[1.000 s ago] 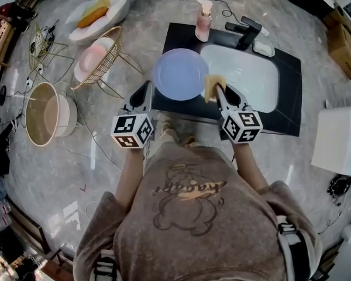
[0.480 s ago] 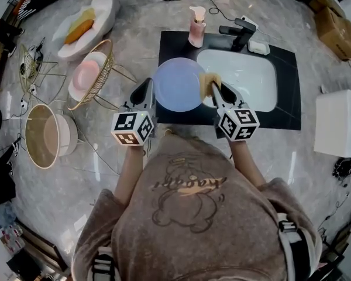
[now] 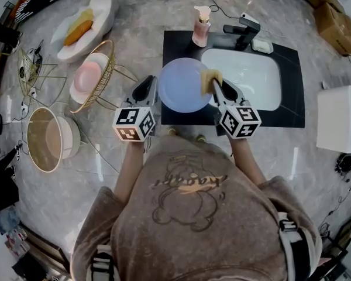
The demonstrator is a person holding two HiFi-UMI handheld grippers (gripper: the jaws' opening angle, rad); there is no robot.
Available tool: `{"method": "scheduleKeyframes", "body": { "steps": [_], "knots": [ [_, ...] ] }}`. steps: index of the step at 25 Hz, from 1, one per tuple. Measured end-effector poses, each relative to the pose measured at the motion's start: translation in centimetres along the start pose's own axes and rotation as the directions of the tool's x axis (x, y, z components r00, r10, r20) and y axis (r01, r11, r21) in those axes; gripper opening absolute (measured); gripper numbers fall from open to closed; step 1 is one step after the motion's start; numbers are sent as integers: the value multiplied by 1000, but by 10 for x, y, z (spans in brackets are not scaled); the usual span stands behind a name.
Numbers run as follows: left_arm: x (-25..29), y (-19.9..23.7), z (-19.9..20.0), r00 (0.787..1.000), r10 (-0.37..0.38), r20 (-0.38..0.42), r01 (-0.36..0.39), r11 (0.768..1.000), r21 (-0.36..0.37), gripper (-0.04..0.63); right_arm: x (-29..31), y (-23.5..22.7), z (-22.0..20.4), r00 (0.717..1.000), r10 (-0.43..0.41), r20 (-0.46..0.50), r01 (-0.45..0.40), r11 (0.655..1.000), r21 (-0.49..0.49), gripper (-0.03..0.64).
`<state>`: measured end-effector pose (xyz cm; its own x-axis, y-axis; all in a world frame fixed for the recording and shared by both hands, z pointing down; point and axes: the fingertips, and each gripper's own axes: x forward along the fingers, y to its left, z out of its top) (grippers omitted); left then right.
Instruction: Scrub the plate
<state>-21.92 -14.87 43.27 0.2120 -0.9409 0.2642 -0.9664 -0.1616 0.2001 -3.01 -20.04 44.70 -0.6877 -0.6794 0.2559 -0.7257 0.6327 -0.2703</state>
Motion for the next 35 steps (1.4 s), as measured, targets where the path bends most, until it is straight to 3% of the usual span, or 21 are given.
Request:
{"method": "scheduleKeyframes", "body": {
  "steps": [7, 9, 19, 27, 35],
  "knots": [
    [27, 17, -34, 994, -25, -108, 24, 1000, -11, 246, -6, -7, 2, 999, -44, 9, 44, 999, -5, 51],
    [38, 25, -47, 990, -20, -138, 20, 1000, 3, 275, -10, -14, 2, 998, -65, 13, 65, 998, -3, 51],
    [81, 52, -114, 958, -22, -285, 7, 999, -54, 272, -28, -35, -3, 988, -152, 15, 151, 988, 32, 51],
    [93, 66, -172, 911, -13, -411, -20, 997, -77, 253, -32, -34, -10, 984, -179, -8, 179, 983, 37, 52],
    [93, 67, -206, 885, -24, -465, -40, 991, -127, 198, -41, -45, -17, 974, -223, -29, 224, 973, 52, 52]
  ]
}}
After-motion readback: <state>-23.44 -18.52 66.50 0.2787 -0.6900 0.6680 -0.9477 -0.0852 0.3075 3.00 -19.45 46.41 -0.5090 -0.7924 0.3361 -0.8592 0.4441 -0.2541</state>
